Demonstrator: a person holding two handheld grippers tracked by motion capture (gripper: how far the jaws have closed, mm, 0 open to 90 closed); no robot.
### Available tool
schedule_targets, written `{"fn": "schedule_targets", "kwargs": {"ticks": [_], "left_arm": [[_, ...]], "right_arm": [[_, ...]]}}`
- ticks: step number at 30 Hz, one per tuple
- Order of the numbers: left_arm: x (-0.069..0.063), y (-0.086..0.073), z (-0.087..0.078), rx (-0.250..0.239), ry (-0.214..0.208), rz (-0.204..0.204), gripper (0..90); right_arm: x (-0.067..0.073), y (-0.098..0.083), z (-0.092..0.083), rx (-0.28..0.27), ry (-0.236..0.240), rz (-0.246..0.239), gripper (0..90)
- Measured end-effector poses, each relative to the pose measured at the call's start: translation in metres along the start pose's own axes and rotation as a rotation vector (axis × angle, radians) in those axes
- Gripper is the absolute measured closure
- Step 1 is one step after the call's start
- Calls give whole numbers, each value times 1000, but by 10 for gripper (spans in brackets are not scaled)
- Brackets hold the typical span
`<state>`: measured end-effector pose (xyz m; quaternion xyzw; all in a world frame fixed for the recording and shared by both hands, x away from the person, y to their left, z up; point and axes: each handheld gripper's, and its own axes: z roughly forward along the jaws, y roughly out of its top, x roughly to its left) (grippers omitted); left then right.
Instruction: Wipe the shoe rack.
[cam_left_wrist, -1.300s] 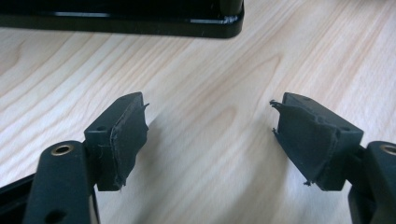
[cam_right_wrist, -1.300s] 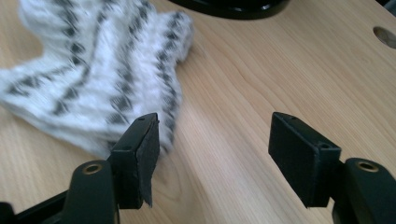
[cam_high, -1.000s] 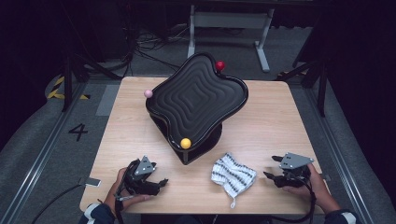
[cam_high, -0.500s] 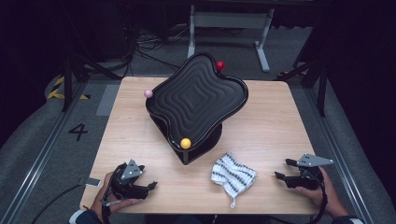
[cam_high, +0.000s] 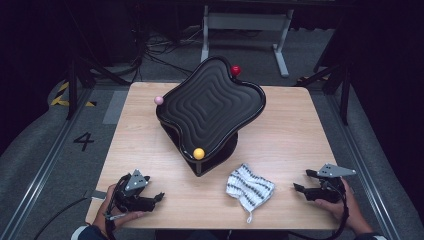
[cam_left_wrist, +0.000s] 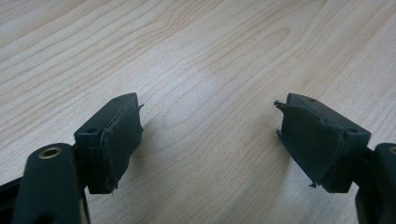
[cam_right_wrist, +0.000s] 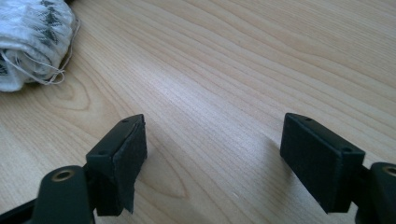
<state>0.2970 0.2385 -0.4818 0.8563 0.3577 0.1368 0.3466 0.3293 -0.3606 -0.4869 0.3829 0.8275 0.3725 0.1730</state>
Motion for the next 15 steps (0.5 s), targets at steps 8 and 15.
{"fn": "schedule_targets", "kwargs": {"ticks": [8,15], "left_arm": [[0,0,0,1,1,1,206],[0,0,0,0,2,1,206]], "right_arm": [[0,0,0,-1,-1,0,228],[0,1,1,1,-2,8,220]]}}
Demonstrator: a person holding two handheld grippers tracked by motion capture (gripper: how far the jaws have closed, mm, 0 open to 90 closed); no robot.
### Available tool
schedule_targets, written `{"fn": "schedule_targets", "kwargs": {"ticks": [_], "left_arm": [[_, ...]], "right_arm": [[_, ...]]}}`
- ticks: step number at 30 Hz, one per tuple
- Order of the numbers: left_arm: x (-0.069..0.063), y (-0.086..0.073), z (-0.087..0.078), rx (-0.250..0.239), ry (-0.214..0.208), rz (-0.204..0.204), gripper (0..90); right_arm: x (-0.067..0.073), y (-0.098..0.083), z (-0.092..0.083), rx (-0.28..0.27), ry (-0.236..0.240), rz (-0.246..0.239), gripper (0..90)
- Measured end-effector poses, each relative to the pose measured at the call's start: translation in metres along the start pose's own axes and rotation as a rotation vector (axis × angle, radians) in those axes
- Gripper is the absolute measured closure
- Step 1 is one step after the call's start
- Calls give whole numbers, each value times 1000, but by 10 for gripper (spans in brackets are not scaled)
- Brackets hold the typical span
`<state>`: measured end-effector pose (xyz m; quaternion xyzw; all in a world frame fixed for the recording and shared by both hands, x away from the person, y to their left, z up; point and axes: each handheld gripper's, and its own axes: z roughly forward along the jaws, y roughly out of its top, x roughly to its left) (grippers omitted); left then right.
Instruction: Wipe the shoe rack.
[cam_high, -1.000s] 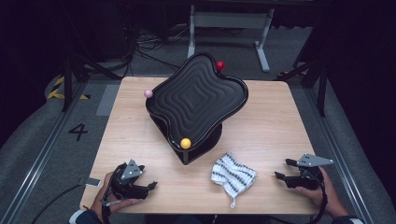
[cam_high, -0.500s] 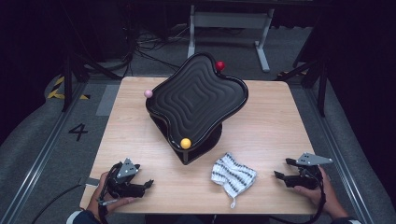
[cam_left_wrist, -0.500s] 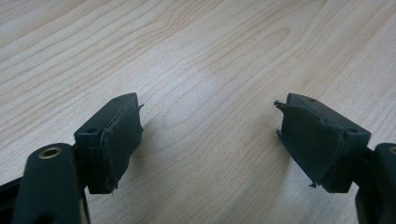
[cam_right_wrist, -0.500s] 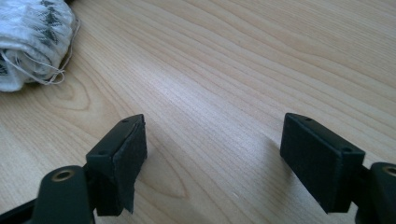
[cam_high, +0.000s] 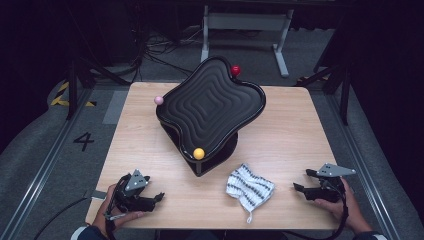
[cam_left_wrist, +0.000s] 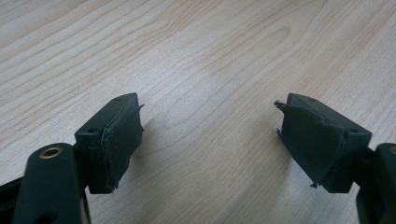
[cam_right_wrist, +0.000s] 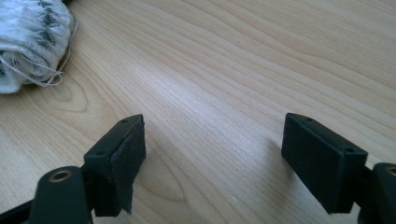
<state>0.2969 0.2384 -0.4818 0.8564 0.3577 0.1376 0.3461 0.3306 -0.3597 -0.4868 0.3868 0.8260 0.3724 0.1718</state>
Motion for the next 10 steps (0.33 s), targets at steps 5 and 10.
{"fn": "schedule_targets", "kwargs": {"ticks": [5,10], "left_arm": [[0,0,0,2,2,-1,203],[1,1,0,11,3,1,186]], "right_arm": [[0,1,1,6,-15,11,164],[0,2,3,19,-39,25,123]]}}
